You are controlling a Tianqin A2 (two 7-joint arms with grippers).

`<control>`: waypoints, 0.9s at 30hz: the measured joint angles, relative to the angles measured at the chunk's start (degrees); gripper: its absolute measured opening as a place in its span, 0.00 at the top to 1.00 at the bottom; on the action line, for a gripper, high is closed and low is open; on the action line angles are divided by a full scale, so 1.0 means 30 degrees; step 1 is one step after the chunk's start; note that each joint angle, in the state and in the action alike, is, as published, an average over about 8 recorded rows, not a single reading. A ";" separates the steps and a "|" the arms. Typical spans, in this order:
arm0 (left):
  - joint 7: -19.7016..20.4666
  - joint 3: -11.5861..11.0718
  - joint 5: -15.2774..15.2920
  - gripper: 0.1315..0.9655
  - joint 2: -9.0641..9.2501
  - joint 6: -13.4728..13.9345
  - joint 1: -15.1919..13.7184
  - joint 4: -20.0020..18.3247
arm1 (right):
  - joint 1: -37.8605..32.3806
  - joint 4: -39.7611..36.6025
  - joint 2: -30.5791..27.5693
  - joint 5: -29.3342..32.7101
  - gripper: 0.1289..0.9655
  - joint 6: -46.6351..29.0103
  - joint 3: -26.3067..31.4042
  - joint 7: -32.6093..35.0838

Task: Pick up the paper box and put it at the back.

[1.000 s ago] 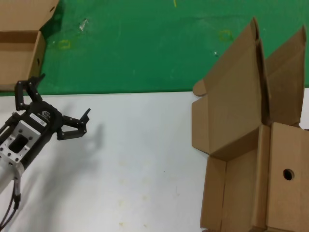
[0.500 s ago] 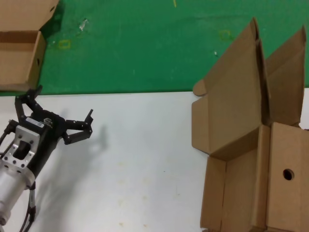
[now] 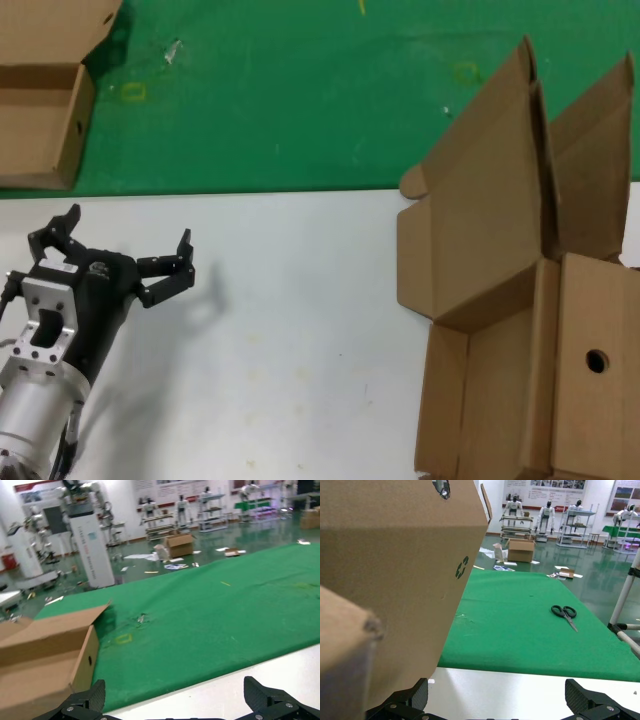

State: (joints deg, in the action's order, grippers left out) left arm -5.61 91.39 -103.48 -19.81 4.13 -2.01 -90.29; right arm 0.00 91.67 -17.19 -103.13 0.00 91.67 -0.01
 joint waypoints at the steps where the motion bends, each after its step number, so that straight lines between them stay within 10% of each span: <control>1: 0.0218 0.0011 0.0013 0.00 0.0102 -0.0160 0.0078 -0.0054 | 0.0000 0.0000 0.0000 0.0000 0.00 0.0000 0.0000 0.0000; 27: 0.1329 0.0067 0.0082 0.00 0.0619 -0.0979 0.0475 -0.0327 | 0.0000 0.0000 0.0000 -0.0001 0.00 0.0000 0.0000 0.0008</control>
State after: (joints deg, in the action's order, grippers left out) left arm -1.62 91.59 -103.23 -17.95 1.19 -0.58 -91.27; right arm 0.00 91.67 -17.19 -103.13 0.00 91.67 0.02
